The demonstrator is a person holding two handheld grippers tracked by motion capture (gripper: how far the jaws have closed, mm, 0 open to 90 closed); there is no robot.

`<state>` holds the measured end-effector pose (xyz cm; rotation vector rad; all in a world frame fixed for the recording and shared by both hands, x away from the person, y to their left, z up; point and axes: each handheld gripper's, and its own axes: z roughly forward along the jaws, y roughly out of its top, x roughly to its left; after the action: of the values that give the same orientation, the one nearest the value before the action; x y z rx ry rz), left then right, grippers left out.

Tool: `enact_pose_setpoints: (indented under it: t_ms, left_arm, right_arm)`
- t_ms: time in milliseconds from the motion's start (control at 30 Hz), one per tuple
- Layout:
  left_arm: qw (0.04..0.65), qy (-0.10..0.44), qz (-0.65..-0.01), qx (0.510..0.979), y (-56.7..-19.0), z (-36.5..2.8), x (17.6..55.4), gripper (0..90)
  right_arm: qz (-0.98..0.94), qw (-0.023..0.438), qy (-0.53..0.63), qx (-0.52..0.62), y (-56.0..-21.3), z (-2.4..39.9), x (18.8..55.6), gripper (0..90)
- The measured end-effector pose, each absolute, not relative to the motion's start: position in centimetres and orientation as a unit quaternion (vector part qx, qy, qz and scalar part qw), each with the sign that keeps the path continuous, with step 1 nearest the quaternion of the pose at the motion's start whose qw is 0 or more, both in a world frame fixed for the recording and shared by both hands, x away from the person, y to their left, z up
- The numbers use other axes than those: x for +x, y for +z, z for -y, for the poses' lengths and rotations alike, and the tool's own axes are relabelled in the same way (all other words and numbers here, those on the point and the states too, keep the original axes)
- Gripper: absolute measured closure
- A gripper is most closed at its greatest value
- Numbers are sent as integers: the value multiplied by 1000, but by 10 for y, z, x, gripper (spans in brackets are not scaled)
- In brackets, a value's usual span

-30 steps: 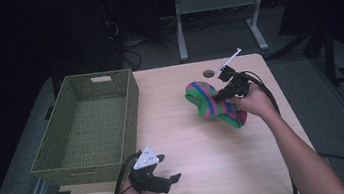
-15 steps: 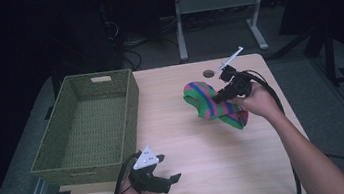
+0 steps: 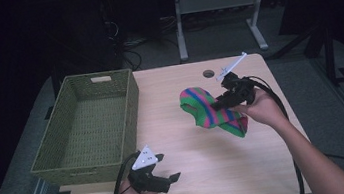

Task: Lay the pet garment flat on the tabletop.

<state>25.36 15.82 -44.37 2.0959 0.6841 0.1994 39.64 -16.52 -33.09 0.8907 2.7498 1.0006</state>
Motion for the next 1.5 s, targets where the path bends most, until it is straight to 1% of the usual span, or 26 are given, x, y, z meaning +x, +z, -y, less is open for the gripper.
enact_pose_setpoints:
  t_ms: [333, 533, 667, 833, 933, 1367, 1500]
  left_arm:
    - [447, 83, -273, 848, -444, -157, 253, 147]
    - [450, 86, -275, 845, -443, -158, 252, 147]
    - [452, 85, -277, 843, -442, -158, 252, 147]
    - [452, 87, -273, 845, -442, -158, 252, 147]
    - [450, 84, -273, 846, -443, -158, 252, 147]
    - [452, 85, -274, 845, -442, -158, 251, 147]
    - [453, 85, -274, 844, -442, -158, 251, 147]
  right_arm:
    - [-903, 51, 329, 272, -331, 168, 369, 731]
    - [-906, 54, 328, 263, -339, 167, 356, 730]
    - [-911, 64, 320, 251, -344, 165, 350, 730]
    - [-911, 55, 322, 254, -353, 165, 344, 729]
    - [-911, 42, 322, 253, -359, 164, 341, 726]
    - [-918, 40, 309, 246, -377, 158, 336, 724]
    - [-918, 33, 307, 248, -385, 156, 337, 722]
